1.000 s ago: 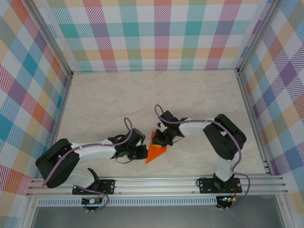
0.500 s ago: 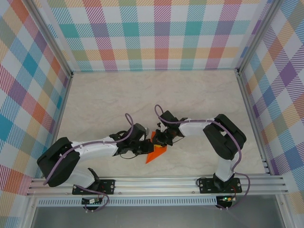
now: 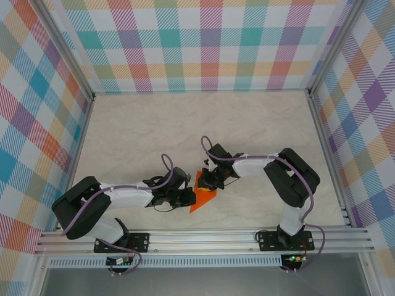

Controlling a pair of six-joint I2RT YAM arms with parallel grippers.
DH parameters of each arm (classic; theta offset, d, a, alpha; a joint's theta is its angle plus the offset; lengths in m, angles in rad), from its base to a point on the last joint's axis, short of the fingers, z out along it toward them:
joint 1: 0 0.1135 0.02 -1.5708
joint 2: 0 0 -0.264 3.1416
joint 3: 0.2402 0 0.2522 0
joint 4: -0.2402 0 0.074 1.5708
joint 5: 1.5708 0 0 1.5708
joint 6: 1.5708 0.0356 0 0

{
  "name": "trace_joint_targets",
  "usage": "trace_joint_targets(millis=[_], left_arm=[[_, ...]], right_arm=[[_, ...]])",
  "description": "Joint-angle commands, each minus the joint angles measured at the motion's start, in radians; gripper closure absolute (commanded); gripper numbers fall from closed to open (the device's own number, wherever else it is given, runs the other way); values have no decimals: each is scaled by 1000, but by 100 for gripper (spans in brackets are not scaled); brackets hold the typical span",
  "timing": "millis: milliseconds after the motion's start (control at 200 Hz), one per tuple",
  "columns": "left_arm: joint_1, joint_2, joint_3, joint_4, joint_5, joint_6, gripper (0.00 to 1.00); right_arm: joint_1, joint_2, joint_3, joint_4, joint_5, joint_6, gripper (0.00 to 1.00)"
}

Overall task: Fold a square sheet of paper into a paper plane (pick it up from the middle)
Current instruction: Fourth fold the wing at the center of the table.

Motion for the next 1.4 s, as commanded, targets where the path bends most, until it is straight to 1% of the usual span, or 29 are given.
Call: trace_joint_targets(millis=[0, 85, 150, 190, 350, 425, 515, 635, 665, 730, 835, 885, 1200, 1395], left_arm=[[-13, 27, -46, -229, -73, 19, 91], [-12, 34, -39, -242, -90, 19, 92], [-12, 43, -26, -259, -104, 19, 92], [-13, 48, -22, -266, -110, 17, 93], [-12, 63, -11, -265, -118, 18, 94], [-12, 67, -9, -267, -121, 19, 95], [-15, 70, -10, -283, -131, 24, 95], [-16, 75, -18, -303, -153, 36, 95], [-16, 79, -22, -336, -163, 39, 95], [-16, 87, -36, -330, -169, 45, 96], [-16, 97, -55, -320, -173, 41, 96], [-18, 106, -54, -331, -188, 39, 96], [-25, 150, -52, -319, -187, 45, 96], [-29, 149, -49, -320, -187, 46, 97]], right_arm=[[5, -13, -14, -43, 37, 1, 86], [5, -58, -20, -20, 11, 0, 87], [4, -80, -40, 41, -55, 0, 89], [7, -85, -50, 60, -75, 4, 89], [14, -50, -65, 79, -94, 7, 92], [13, -25, -65, 75, -60, 9, 92], [12, 8, -50, 18, 21, 7, 92], [8, 8, -61, 31, 47, 34, 91], [6, 5, -62, 33, 51, 36, 90], [-4, 2, -66, 44, 55, 41, 90], [-37, -6, -103, 152, -9, 71, 90], [-50, -9, -108, 170, -19, 75, 89], [-120, -27, -106, 155, 16, 8, 89], [-148, -43, -109, 129, 95, -65, 89]])
